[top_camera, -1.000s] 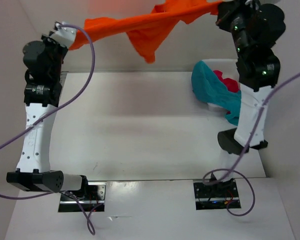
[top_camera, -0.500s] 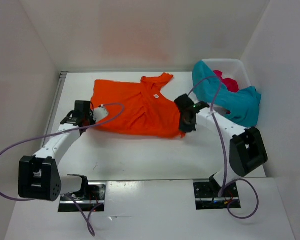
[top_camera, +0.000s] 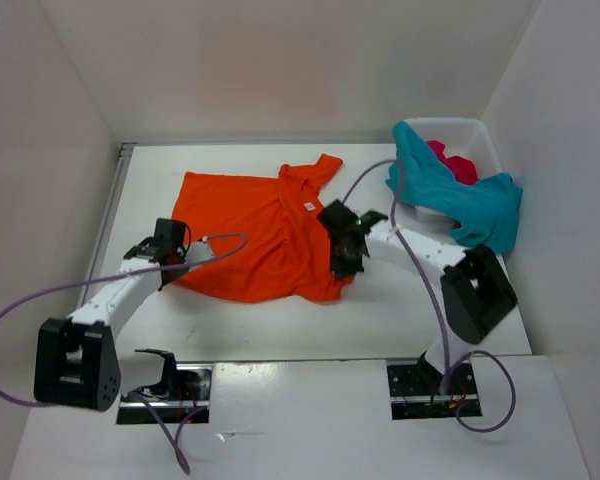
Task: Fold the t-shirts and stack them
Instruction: Flatten out the tshirt
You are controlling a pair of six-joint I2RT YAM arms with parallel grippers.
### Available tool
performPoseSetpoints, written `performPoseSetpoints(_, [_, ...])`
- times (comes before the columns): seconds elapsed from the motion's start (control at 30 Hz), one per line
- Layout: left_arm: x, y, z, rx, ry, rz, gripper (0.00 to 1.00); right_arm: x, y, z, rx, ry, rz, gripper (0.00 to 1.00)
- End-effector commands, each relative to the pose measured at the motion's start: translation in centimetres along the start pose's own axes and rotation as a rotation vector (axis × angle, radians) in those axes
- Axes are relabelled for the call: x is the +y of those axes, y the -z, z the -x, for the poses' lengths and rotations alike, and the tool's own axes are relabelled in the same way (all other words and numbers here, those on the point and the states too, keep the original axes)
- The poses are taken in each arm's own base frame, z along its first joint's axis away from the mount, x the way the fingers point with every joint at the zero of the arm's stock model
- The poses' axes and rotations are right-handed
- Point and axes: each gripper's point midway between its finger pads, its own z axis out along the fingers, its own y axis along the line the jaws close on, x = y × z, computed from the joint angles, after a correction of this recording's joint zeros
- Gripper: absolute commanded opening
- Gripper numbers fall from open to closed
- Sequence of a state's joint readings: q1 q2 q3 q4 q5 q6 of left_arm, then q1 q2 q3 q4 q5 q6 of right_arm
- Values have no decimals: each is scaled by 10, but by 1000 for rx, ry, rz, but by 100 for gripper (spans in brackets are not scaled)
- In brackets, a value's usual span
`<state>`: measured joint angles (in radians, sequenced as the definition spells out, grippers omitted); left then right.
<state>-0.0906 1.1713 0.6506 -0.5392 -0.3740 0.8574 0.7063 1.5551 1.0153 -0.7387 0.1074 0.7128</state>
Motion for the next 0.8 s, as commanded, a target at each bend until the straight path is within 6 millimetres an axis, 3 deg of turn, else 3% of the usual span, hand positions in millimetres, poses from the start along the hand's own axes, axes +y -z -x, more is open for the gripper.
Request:
performPoseSetpoints(0.0, [63,4,32,-26,94,128,0,-1,15,123,-206,0,-25,0])
performPoseSetpoints(0.03, [134,37,57,-100,225,275,0,11,68,196,-361,9,2,0])
performPoseSetpoints(0.07, [170,40,70,-112,296,326,0,5,76,235,-406,-12,-32,0])
performPoseSetpoints(0.1, [214,60,72,-145,393,413,0,1,174,316,-686,-106,1,0])
performPoseSetpoints(0.13, [283,115,86,-268,524,572,0,-8,212,331,-755,-130,-31,0])
performPoseSetpoints(0.17, [309,143,87,-319,562,642,0,-9,222,352,-809,-149,-64,0])
performPoseSetpoints(0.2, [328,170,87,-363,595,708,0,-17,307,366,-1024,-227,-31,0])
performPoseSetpoints(0.27, [353,214,86,-441,622,814,0,-22,338,370,-1097,-262,47,0])
performPoseSetpoints(0.33, [351,228,93,-468,592,830,0,-31,329,367,-1073,-258,-20,0])
performPoseSetpoints(0.4, [338,218,94,-442,549,799,0,-29,299,356,-983,-219,-49,0])
performPoseSetpoints(0.47, [321,194,95,-394,476,761,0,-29,259,340,-861,-197,-98,0])
performPoseSetpoints(0.5, [300,167,92,-348,435,712,0,-22,252,330,-839,-173,-113,0])
performPoseSetpoints(0.53, [289,154,89,-317,401,686,0,-23,214,313,-749,-142,-168,0])
performPoseSetpoints(0.57, [276,140,86,-295,386,656,0,-17,225,307,-794,-143,-139,0])
performPoseSetpoints(0.6, [265,132,81,-275,363,637,0,-9,217,296,-784,-122,-120,0])
performPoseSetpoints(0.63, [238,104,73,-218,332,576,0,-5,172,267,-690,-105,-128,0])
performPoseSetpoints(0.67, [228,100,68,-208,325,563,0,-4,183,260,-726,-140,-71,0])
performPoseSetpoints(0.7, [215,91,61,-177,313,539,0,-4,170,245,-686,-148,-42,0])
performPoseSetpoints(0.73, [189,71,52,-133,282,480,0,-18,129,215,-589,-143,-88,0])
performPoseSetpoints(0.77, [174,67,44,-111,275,447,0,-21,128,202,-587,-184,-62,0])
